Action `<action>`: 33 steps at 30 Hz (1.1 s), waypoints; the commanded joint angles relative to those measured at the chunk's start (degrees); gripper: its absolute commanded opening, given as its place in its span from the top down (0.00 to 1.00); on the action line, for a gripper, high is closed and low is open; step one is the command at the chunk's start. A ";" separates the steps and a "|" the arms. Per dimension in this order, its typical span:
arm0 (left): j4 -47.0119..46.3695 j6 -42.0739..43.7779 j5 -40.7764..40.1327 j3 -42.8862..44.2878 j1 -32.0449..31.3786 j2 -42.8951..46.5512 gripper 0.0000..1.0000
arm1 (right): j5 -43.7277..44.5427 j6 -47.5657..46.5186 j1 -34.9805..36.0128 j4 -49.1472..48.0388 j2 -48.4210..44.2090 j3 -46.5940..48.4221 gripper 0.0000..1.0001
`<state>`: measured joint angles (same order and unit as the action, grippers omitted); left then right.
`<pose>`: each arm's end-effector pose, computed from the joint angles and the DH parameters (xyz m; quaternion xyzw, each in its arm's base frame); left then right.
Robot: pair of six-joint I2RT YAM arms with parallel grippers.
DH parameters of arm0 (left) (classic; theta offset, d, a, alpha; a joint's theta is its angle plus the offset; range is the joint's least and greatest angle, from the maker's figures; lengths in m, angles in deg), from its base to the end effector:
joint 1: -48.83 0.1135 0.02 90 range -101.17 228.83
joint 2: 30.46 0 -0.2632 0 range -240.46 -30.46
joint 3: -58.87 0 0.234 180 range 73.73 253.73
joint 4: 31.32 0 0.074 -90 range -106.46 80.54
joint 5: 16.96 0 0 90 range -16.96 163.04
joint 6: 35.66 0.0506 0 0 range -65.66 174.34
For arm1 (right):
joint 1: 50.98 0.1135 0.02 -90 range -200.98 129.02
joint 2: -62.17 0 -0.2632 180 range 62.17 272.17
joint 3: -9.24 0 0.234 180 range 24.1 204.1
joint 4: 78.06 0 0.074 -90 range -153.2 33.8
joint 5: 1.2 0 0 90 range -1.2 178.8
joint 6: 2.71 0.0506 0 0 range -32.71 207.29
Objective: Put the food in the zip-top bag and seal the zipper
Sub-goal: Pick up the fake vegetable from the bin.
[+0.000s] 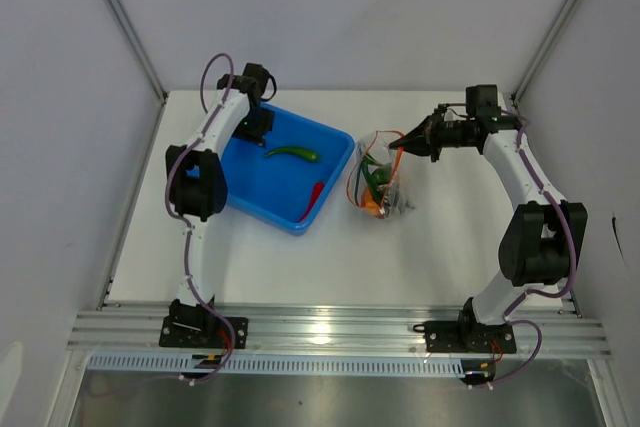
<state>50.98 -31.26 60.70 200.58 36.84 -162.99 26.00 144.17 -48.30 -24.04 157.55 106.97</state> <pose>0.4569 -0.0860 0.2267 -0.6018 0.7780 -0.0398 0.1761 0.3362 0.0608 0.3089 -0.2150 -0.7956 -0.5663 0.0012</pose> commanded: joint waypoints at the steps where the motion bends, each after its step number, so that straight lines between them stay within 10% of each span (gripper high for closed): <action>1: 3.22 -3.78 -0.49 2.26 0.47 -1.33 0.42 | -1.36 -0.19 -0.48 -0.75 -0.01 2.73 1.00; 12: 0.94 -4.39 0.21 3.14 -1.63 -4.66 0.27 | -1.27 -0.81 -1.27 -0.31 -0.27 2.12 1.00; 33: -2.49 -5.63 5.22 6.48 -6.91 -10.73 0.43 | -1.09 -1.60 -2.15 -0.05 -0.89 1.68 1.00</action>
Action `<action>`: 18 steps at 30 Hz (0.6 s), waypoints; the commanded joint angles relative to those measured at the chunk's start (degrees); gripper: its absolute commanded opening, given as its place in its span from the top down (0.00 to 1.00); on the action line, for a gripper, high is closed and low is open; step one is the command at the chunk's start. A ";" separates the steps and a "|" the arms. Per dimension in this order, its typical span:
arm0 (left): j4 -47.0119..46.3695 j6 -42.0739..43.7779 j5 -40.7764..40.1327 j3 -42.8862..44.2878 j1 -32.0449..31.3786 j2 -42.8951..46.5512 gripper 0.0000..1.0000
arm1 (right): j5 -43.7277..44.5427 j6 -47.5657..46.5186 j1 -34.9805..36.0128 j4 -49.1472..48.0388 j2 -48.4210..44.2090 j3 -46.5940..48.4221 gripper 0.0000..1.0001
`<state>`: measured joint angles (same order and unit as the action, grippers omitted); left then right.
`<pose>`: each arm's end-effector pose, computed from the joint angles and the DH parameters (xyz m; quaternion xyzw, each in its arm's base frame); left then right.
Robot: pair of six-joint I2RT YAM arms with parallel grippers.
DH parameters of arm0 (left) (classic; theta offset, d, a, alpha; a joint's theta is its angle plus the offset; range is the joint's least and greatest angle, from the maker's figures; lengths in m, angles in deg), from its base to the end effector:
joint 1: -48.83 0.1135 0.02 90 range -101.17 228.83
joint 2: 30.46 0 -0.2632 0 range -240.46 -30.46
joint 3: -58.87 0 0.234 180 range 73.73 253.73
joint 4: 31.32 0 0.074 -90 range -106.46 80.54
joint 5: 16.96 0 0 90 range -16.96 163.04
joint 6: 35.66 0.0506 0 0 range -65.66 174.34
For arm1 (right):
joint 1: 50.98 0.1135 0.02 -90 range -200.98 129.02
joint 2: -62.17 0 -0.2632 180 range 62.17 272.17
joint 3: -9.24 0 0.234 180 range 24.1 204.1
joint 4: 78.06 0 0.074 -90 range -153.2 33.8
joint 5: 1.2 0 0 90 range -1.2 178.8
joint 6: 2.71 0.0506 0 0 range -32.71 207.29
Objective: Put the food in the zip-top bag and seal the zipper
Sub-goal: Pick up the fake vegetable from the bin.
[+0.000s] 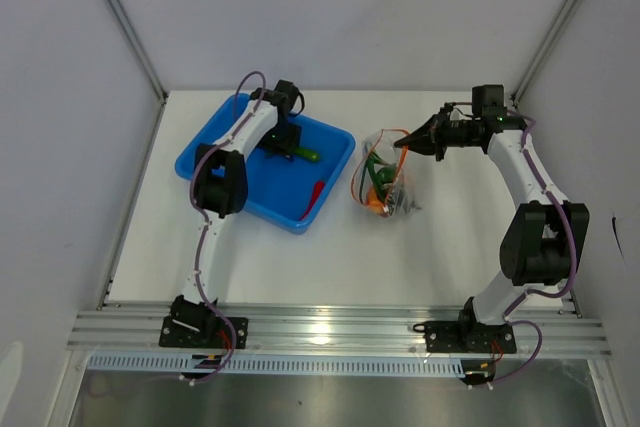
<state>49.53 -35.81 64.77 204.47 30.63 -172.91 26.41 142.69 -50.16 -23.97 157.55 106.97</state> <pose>0.4666 -0.1457 0.1655 -0.5888 0.7980 -0.0447 0.1207 0.3381 0.0497 0.3086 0.2197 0.7960 0.5637 0.0167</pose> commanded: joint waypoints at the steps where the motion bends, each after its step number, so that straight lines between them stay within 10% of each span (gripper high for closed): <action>1: -1.31 -1.08 1.07 2.59 -0.87 -0.90 0.46 | -1.51 -0.20 -0.29 -0.11 -1.15 1.68 1.00; 12: -9.21 0.76 2.73 -7.77 -0.88 4.90 0.99 | -1.15 -0.73 -2.31 0.68 -2.12 1.77 1.00; 18: -15.26 5.06 1.51 -19.97 -0.53 15.59 0.99 | -0.72 -0.29 -2.40 -0.11 -2.12 2.21 1.00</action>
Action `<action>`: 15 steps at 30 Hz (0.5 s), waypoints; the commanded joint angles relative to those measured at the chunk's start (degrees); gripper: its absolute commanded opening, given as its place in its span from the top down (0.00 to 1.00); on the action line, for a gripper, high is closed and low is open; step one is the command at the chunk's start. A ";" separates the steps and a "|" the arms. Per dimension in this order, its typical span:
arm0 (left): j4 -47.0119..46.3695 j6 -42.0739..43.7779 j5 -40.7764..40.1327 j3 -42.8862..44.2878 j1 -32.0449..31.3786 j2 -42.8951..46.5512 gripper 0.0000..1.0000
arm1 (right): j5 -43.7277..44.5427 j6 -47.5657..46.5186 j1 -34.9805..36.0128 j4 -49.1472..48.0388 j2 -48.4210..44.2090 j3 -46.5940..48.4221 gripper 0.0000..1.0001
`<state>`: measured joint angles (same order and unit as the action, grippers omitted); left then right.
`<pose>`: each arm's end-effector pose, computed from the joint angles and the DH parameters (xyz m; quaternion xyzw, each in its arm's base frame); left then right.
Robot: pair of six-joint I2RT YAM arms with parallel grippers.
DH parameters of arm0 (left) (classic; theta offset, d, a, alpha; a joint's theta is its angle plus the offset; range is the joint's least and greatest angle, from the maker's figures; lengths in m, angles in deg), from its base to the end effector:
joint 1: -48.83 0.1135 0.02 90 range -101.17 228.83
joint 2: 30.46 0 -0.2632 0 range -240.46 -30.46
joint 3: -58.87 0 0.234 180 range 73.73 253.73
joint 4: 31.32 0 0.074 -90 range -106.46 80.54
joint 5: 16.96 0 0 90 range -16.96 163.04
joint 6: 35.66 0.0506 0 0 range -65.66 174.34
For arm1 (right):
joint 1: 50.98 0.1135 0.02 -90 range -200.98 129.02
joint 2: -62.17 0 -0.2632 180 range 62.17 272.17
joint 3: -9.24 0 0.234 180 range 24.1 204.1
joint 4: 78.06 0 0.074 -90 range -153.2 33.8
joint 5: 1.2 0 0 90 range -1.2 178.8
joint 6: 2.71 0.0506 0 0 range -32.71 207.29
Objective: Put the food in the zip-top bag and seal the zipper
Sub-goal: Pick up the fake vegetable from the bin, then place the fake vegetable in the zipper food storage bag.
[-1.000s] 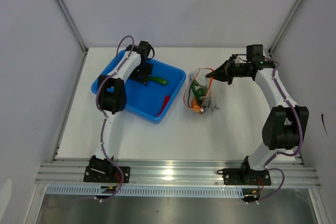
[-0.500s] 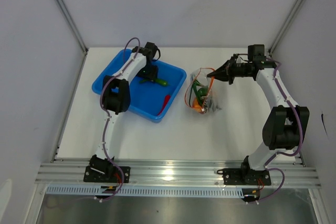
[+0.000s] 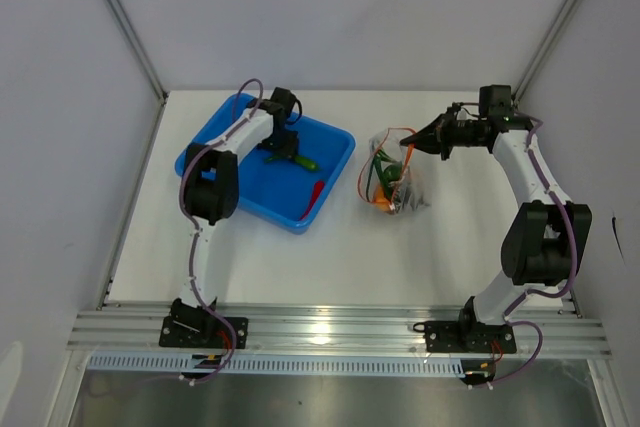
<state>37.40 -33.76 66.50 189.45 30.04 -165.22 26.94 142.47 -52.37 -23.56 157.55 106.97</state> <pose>0.4518 -0.1476 0.1646 -0.5684 0.8073 -0.0856 0.1337 0.3395 0.0364 0.3079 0.2377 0.7935 0.5595 0.0282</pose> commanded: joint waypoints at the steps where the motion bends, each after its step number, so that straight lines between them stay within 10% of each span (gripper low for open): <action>1: -4.20 4.32 -0.22 -6.02 0.15 9.41 1.00 | -1.07 -0.16 -0.19 -0.70 -2.21 2.21 1.00; 15: -22.03 26.11 8.19 -16.48 2.09 30.60 0.99 | 2.98 -1.56 -0.11 -0.97 -3.44 1.42 1.00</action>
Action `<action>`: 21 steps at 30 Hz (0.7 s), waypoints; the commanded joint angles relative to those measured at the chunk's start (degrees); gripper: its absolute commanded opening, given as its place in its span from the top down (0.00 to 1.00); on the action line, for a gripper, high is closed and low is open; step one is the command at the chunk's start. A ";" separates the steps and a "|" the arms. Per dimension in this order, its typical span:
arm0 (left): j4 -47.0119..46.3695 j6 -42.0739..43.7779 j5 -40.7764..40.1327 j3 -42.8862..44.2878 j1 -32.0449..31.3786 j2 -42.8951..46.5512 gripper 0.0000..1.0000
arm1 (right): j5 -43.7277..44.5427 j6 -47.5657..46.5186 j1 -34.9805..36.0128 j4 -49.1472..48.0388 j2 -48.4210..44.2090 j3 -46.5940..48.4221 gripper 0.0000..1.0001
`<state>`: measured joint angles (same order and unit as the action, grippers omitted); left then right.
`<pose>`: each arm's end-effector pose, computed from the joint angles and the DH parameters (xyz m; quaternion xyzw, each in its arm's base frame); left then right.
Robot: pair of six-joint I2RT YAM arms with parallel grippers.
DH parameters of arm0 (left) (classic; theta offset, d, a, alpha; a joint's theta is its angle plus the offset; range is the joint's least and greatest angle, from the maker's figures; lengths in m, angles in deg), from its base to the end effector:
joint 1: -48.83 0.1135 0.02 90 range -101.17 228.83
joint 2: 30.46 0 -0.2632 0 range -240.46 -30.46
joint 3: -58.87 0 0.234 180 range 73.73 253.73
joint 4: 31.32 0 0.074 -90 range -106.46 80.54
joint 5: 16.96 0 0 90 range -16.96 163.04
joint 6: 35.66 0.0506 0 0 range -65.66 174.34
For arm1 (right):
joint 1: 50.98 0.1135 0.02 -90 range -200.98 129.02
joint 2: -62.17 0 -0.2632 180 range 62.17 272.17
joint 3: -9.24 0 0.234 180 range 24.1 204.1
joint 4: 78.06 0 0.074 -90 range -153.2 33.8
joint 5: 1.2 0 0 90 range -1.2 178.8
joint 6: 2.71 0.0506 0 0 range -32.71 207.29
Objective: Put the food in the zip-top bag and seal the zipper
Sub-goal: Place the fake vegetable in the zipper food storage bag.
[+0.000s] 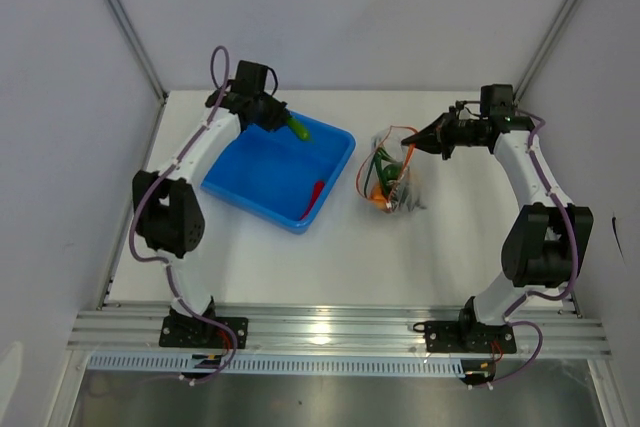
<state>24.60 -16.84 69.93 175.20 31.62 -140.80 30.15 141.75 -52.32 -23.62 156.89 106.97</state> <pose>0.4062 -0.1229 0.2894 -0.4344 0.8327 -0.2205 0.2633 0.3388 0.0353 0.3097 0.2421 0.8030 0.5422 0.0509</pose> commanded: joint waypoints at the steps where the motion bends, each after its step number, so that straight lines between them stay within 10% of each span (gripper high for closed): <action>1: -11.76 13.04 6.00 -3.20 0.43 7.41 0.99 | 0.03 -1.02 -0.15 -0.55 -2.70 1.33 1.00; 21: -49.57 54.03 33.16 -24.26 -18.11 30.18 0.99 | -3.40 4.08 5.21 -2.75 -3.66 -0.16 1.00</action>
<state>-18.02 28.16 98.52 155.84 15.59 -113.31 30.21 144.57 -46.93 -25.59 156.00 106.57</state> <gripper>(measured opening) 0.191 0.003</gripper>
